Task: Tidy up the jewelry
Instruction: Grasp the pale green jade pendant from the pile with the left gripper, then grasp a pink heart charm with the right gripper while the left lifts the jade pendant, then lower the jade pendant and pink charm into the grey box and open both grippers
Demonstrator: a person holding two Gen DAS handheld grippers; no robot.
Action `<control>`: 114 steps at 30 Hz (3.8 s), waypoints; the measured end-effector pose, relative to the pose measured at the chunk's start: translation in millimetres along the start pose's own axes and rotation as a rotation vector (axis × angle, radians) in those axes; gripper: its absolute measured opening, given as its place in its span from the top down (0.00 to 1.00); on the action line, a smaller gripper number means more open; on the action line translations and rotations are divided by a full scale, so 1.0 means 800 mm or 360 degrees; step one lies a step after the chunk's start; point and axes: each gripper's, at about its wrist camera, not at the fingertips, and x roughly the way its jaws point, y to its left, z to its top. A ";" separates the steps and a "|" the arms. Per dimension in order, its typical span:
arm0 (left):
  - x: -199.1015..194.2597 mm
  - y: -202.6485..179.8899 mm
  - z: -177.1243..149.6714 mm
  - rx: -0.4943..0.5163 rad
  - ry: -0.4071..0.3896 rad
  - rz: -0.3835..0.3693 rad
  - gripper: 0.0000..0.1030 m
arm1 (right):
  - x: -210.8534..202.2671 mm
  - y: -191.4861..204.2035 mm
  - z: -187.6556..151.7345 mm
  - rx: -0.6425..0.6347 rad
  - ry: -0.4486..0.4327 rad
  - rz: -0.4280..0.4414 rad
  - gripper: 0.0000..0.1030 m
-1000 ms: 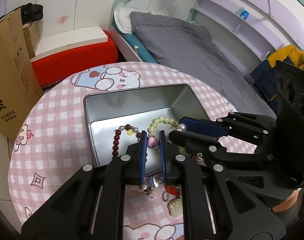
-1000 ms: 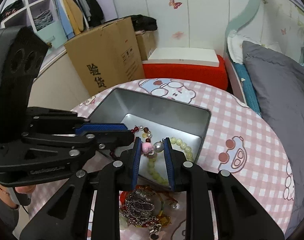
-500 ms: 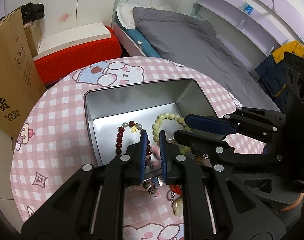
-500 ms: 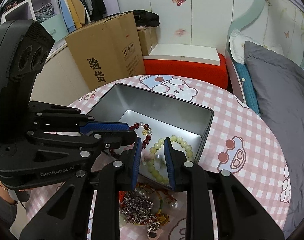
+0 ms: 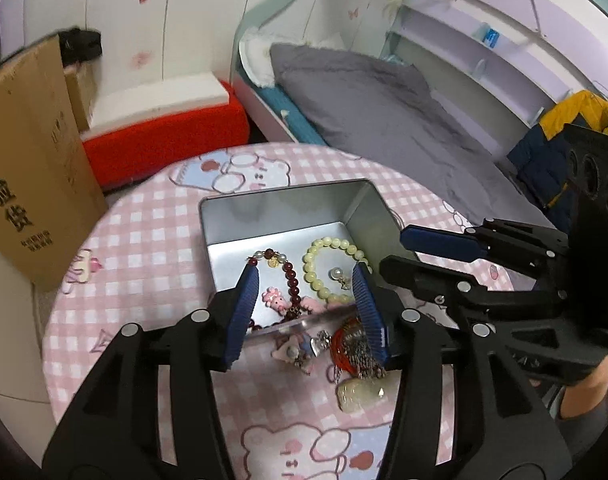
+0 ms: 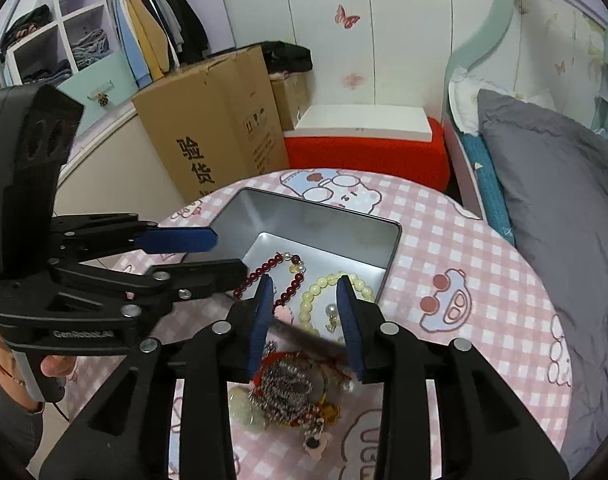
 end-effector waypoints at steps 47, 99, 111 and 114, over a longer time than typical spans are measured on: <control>0.026 -0.073 -0.134 0.0147 0.0051 0.0205 0.58 | -0.025 0.001 -0.154 0.0031 0.0012 -0.0186 0.53; 0.049 0.005 0.023 -0.0071 0.0129 -0.0042 0.58 | 0.036 0.008 -0.003 -0.0077 0.0057 -0.0060 0.86; 0.071 0.005 0.022 -0.0053 0.0193 -0.0039 0.58 | 0.043 0.002 -0.008 -0.0079 0.0072 -0.0081 0.85; 0.072 0.005 0.023 -0.0050 0.0194 -0.0033 0.58 | 0.042 0.001 -0.008 -0.0081 0.0070 -0.0091 0.82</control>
